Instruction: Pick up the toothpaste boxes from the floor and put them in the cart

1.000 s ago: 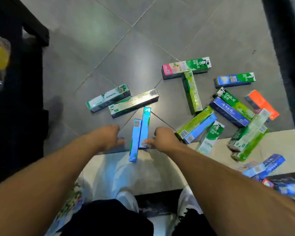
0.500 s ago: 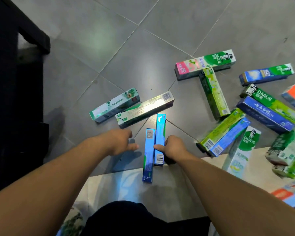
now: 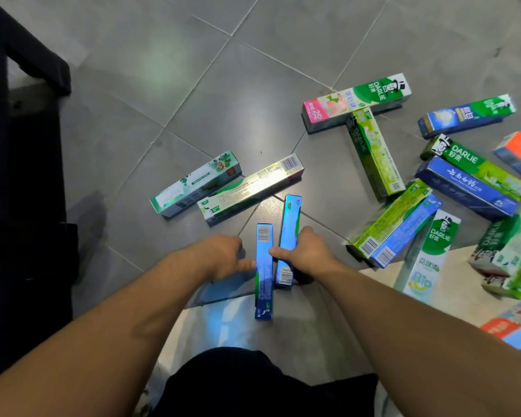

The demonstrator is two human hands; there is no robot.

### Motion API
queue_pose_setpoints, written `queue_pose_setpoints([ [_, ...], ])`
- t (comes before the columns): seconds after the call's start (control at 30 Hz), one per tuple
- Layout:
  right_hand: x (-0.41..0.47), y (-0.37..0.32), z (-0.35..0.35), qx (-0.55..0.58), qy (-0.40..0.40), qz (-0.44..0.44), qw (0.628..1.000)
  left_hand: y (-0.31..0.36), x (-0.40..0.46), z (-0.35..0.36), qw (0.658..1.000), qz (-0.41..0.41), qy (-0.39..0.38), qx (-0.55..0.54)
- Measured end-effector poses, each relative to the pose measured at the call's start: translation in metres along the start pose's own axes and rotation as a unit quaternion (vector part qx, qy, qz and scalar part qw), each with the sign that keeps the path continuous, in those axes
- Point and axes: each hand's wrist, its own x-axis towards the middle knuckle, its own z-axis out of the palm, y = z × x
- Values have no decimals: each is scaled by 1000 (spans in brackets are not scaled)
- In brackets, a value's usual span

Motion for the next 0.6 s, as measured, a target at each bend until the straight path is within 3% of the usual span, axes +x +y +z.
queue_pose_setpoints([
  [0.17,-5,19,-29,-60,9,15,998,2,10,9,1000,-7,-14,8],
  [0.3,-8,26,-38,-44,24,-5,999,7,29,19,999,-19,-2,-43],
  [0.43,-14,31,-47,44,8,11,999,15,44,33,989,-56,15,-139],
  [0.6,-27,35,-71,161,-23,31,986,49,56,45,950,-137,14,-279],
])
